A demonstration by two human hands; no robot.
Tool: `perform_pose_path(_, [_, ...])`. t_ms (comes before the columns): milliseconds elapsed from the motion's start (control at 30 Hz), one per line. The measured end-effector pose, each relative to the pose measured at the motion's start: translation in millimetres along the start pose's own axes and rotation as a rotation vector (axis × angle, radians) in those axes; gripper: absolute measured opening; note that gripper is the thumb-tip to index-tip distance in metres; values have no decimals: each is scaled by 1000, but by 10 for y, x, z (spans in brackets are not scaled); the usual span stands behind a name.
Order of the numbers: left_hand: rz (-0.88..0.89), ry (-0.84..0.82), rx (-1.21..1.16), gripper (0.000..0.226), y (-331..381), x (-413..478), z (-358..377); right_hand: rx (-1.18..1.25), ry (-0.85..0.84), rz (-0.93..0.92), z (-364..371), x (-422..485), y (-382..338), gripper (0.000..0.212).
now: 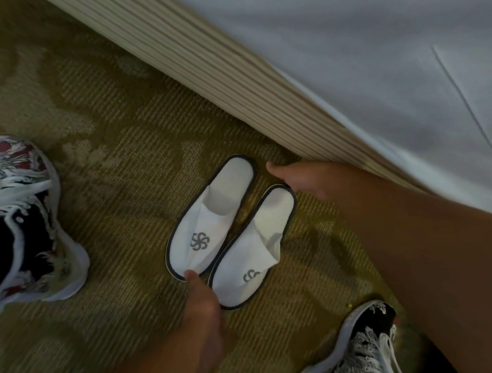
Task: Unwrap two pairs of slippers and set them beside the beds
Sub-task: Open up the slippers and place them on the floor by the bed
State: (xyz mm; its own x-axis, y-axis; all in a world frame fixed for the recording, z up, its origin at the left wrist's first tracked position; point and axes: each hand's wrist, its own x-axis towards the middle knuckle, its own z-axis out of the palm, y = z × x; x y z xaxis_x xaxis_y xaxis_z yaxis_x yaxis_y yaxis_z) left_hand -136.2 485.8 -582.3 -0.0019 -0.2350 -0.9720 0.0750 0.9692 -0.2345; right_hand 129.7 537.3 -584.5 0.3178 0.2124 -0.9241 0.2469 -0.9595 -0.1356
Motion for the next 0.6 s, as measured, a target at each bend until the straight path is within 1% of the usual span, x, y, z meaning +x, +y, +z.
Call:
perform_pose_path(133, [-12,-21,-14,99,5,-17,12,2,12,-26,12,-3,-60,99])
perform_pose_path(300, [10,20,-3,96,42,-58,27,2,10,-61,29,-5,-147,97])
perform_pose_path(500, [-5,-10,-48,94,47,-73,15,-26,6,-77,48,-7,-263,96])
perform_pose_path(600, [-23,-1,-63,95,43,-70,8,-62,31,-86,60,-4,-330,95])
